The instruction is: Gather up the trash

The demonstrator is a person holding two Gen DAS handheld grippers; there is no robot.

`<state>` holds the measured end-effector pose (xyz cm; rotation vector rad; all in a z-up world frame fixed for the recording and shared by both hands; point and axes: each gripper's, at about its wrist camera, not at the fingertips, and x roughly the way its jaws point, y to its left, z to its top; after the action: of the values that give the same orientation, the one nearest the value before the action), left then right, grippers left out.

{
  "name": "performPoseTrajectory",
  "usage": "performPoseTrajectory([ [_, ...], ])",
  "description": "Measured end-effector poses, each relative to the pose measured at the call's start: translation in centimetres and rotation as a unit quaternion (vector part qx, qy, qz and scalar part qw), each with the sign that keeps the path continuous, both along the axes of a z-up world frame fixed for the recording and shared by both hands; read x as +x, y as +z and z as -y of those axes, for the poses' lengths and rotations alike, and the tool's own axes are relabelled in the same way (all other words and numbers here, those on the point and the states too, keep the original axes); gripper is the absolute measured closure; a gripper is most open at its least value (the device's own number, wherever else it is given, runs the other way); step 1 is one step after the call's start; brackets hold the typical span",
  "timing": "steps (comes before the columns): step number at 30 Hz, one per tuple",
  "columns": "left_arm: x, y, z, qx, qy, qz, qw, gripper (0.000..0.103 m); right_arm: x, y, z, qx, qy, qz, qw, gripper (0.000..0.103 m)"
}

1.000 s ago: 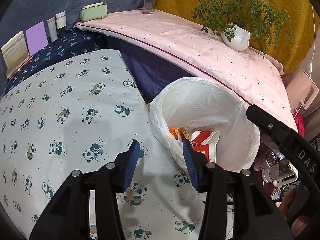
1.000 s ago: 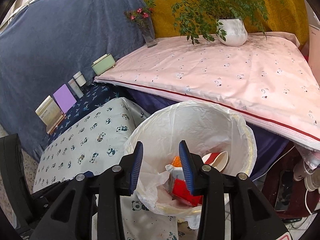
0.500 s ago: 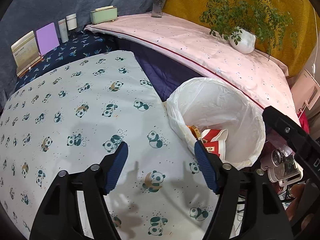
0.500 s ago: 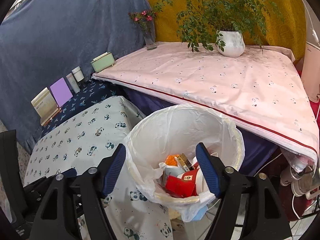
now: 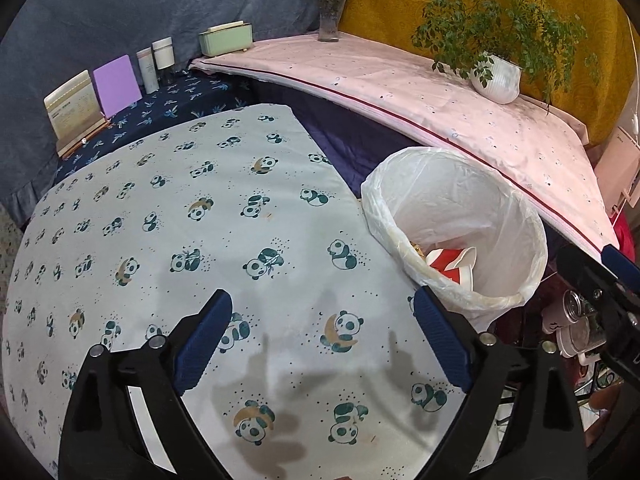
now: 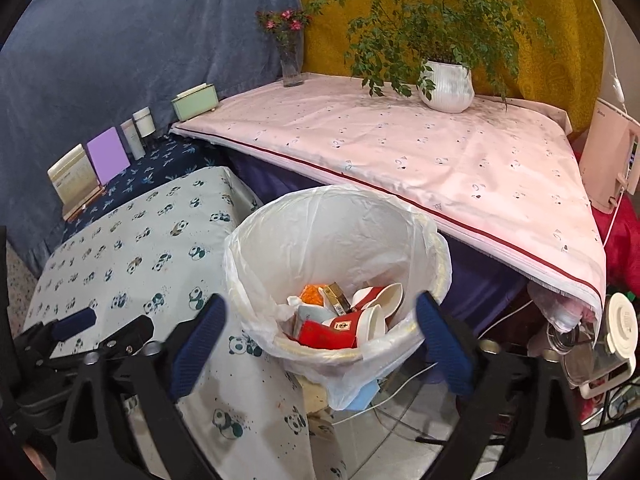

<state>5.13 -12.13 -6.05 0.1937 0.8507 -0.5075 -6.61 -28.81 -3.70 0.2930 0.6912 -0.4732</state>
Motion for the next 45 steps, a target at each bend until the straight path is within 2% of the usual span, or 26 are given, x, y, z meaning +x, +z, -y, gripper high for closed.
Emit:
performPoseTrajectory([
  [3, -0.4, 0.1, -0.2, 0.0, 0.002, 0.003, 1.0, 0.012, -0.5, 0.1, -0.5, -0.019, -0.001, -0.003, 1.0, 0.007],
  [8, -0.9, 0.3, -0.3, 0.003, 0.003, 0.005, 1.0, 0.011, -1.1, -0.2, -0.8, -0.004, 0.006, -0.009, 1.0, 0.007],
  [14, -1.1, 0.5, -0.7, 0.002, 0.012, 0.006, 0.9999, 0.007, -1.6, 0.1, -1.3, -0.019, -0.001, -0.007, 1.0, 0.007],
  [24, -1.1, 0.5, -0.6, 0.007, 0.023, 0.004, 0.9997, 0.007, -1.9, 0.1, -1.4, -0.023, -0.009, -0.016, 1.0, 0.007],
  [45, -1.6, 0.6, 0.3, 0.013, 0.013, 0.014, 0.9997, 0.007, -2.0, -0.4, -1.9, -0.035, -0.007, -0.02, 0.999, 0.007],
])
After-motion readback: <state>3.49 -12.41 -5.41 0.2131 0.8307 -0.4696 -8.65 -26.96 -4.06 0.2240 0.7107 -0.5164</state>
